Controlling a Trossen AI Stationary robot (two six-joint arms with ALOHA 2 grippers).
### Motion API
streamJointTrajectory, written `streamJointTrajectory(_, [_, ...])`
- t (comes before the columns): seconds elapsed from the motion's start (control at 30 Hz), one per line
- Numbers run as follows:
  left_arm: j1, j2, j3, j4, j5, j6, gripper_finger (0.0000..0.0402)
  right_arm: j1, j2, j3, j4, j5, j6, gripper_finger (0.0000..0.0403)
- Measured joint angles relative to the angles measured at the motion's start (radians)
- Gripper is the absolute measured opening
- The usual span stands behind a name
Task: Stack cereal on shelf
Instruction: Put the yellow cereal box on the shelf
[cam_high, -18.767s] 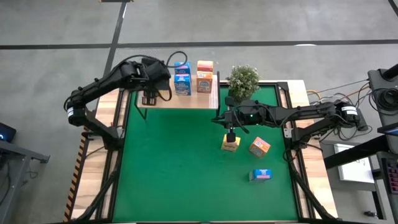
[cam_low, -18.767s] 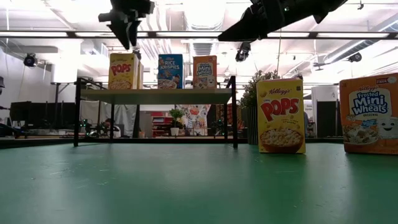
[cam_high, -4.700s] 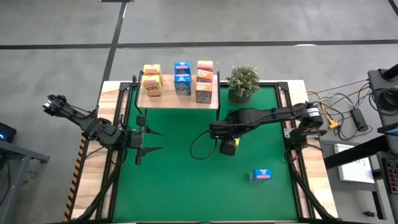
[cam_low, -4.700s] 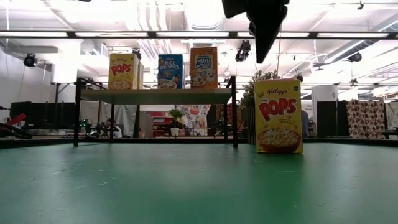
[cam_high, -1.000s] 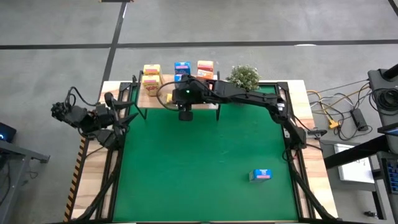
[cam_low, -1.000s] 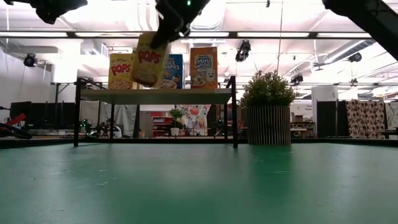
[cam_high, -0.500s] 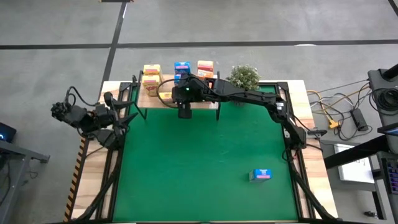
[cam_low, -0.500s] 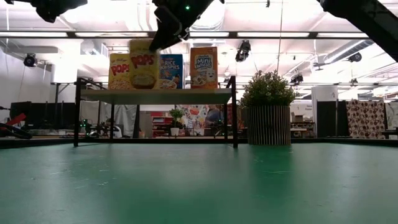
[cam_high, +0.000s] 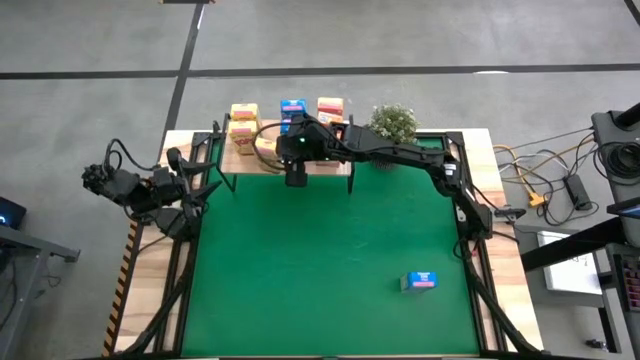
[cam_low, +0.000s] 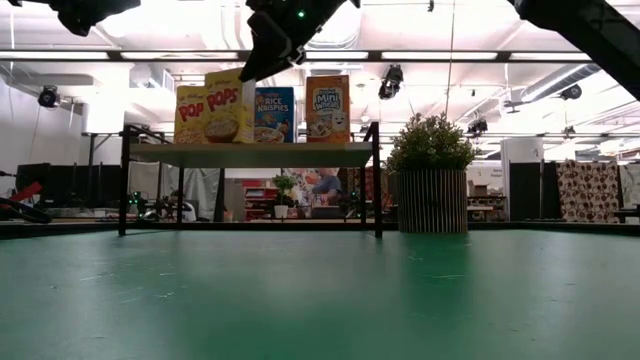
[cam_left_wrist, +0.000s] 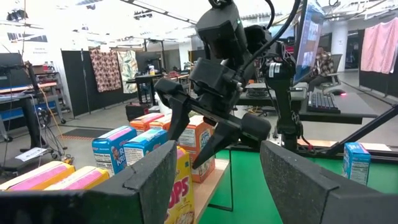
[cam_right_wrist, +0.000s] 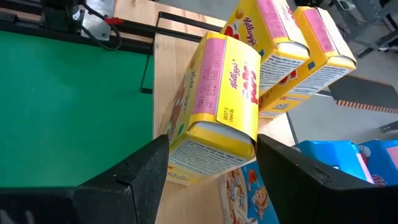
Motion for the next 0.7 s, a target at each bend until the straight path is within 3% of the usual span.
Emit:
streamJointTrajectory(0.5, [0.000, 0.000, 0.000, -0.001, 0.000, 0.000, 0.0216, 0.007, -0.061, 0.000, 0.005, 0.003, 0.066, 0.0221])
streamJointTrajectory(0.7, [0.000, 0.000, 0.000, -0.001, 0.000, 0.004, 0.0216, 0.026, -0.069, 0.000, 0.045, 0.003, 0.112, 0.0159])
